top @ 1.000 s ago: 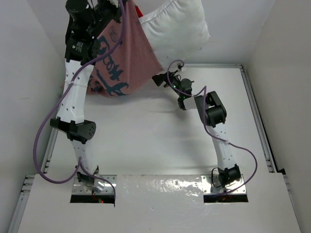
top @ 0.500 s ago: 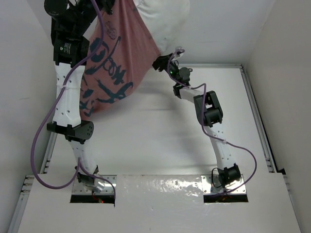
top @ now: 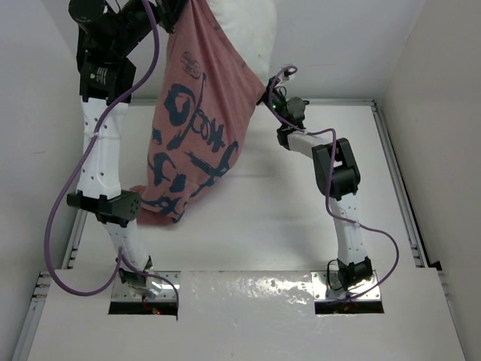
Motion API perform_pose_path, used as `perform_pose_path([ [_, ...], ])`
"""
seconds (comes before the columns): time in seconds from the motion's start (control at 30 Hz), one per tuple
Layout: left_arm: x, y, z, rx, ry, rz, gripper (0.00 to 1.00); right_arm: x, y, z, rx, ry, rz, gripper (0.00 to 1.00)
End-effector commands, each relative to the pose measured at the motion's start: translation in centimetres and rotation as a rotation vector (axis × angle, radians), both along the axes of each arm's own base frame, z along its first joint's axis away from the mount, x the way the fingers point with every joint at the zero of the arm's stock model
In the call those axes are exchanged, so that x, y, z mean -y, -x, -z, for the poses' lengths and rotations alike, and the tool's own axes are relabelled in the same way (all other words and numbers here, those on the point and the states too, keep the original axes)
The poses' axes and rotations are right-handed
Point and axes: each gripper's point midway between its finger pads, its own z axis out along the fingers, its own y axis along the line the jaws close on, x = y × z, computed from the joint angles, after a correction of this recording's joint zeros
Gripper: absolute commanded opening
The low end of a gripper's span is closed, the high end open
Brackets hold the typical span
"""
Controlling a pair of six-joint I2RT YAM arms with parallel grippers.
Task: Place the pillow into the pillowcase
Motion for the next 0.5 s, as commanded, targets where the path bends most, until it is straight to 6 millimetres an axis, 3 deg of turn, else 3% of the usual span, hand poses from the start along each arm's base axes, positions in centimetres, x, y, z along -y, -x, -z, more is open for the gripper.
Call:
perform_pose_path([
  [0.0,-1.2,6.5,-6.6,0.233,0.019,-0.001,0.00,2.1,9.3,-13.0,0.484,-0.155,-0.048,0.18],
  [0.03,-1.2,6.5,-6.4,0.229,0.011,0.000,0.00,2.3,10.3,-14.2,0.513,-0.144,-0.049,0.18],
  [0.1,-0.7,5.3,-4.8,0.185,-0.006,0.013,0.00,2.4,11.1,-14.0,0.508,-0.120,-0.045,0.11],
  [0.13,-0.6,5.2,-4.5,0.177,-0.008,0.020,0.00,3.0,12.1,-15.8,0.554,-0.117,-0.017,0.08],
  [0.2,0.2,4.2,-2.9,0.132,-0.009,0.064,0.00,3.7,12.6,-16.6,0.580,-0.106,0.039,0.04],
  [0.37,2.2,3.6,-1.0,0.108,-0.011,0.193,0.00,5.5,16.8,-22.8,0.772,-0.089,0.131,0.02],
  [0.43,2.7,4.0,-1.4,0.147,-0.007,0.237,0.00,6.6,18.2,-25.2,0.885,-0.052,0.230,0.01],
  [0.47,2.9,4.4,-1.5,0.163,-0.014,0.261,0.00,7.4,20.0,-27.7,0.954,-0.055,0.262,0.01],
])
